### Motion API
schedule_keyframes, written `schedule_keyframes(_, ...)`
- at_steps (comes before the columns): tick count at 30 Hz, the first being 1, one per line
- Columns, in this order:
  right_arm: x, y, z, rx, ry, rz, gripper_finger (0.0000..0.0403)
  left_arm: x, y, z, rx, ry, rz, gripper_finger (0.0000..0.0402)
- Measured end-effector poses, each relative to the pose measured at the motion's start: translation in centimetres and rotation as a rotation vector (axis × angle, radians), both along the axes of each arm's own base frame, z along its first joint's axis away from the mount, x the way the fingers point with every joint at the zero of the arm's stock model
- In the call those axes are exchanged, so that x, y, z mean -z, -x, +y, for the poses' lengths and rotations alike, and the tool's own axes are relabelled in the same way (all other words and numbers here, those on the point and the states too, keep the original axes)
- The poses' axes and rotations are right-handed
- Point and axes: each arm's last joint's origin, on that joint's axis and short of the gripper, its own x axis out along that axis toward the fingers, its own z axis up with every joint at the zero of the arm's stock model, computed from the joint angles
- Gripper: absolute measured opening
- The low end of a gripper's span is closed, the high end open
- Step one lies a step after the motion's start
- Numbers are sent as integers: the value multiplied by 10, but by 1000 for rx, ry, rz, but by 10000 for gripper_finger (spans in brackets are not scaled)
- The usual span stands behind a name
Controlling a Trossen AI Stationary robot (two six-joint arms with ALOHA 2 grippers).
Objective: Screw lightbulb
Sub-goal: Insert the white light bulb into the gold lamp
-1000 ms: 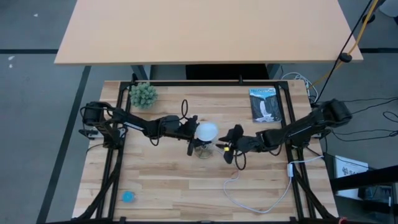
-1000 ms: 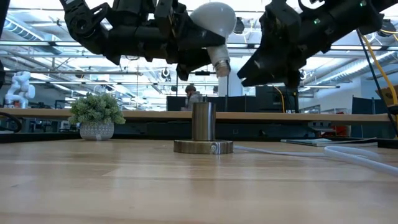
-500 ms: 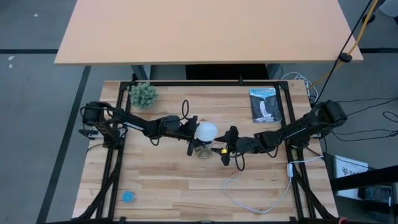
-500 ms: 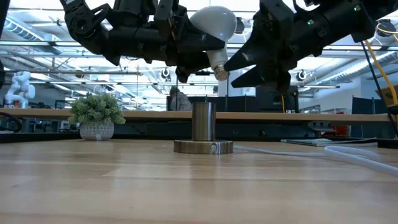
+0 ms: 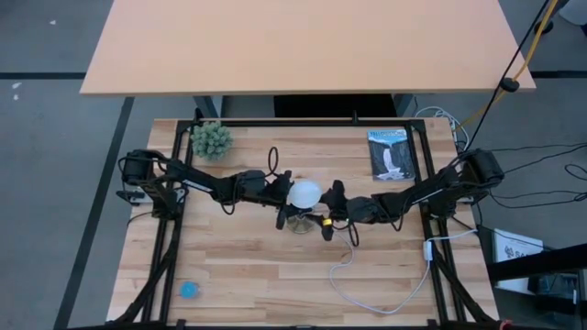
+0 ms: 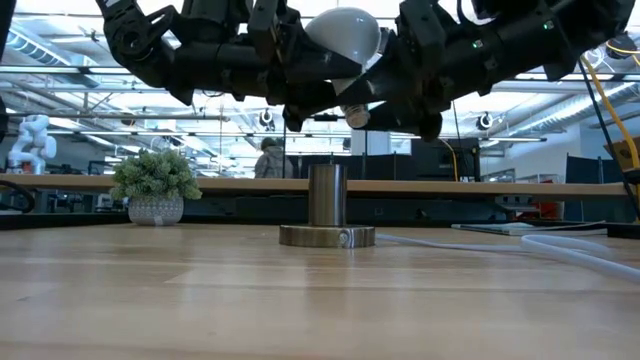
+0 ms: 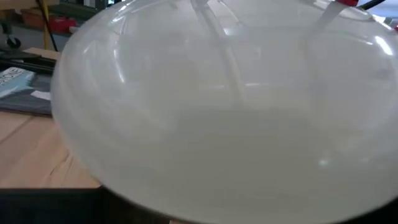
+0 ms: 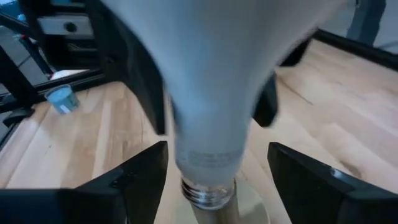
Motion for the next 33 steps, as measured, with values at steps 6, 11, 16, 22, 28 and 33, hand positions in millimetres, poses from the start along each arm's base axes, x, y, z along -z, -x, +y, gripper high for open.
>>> schedule_keyframes(6,-2,-3,-1,-11,36,-42,243,0,0,0,0,0,-2,202)
schedule_keyframes(11,-1,-4,-5,10,14,-39,194,-1,0,0,-3,-1,-6,202)
schedule_keyframes(16,-1,-3,-5,10,16,-31,125,0,0,1,-28,-3,-5,202)
schedule_keyframes(22,-1,-3,-5,10,17,-30,125,0,0,0,-29,-3,-4,202)
schedule_keyframes(28,-1,-3,-5,11,13,-31,146,0,0,0,-30,-2,-5,202)
schedule_keyframes(33,-1,-3,-5,11,14,-30,141,0,0,-1,-28,-4,-5,211)
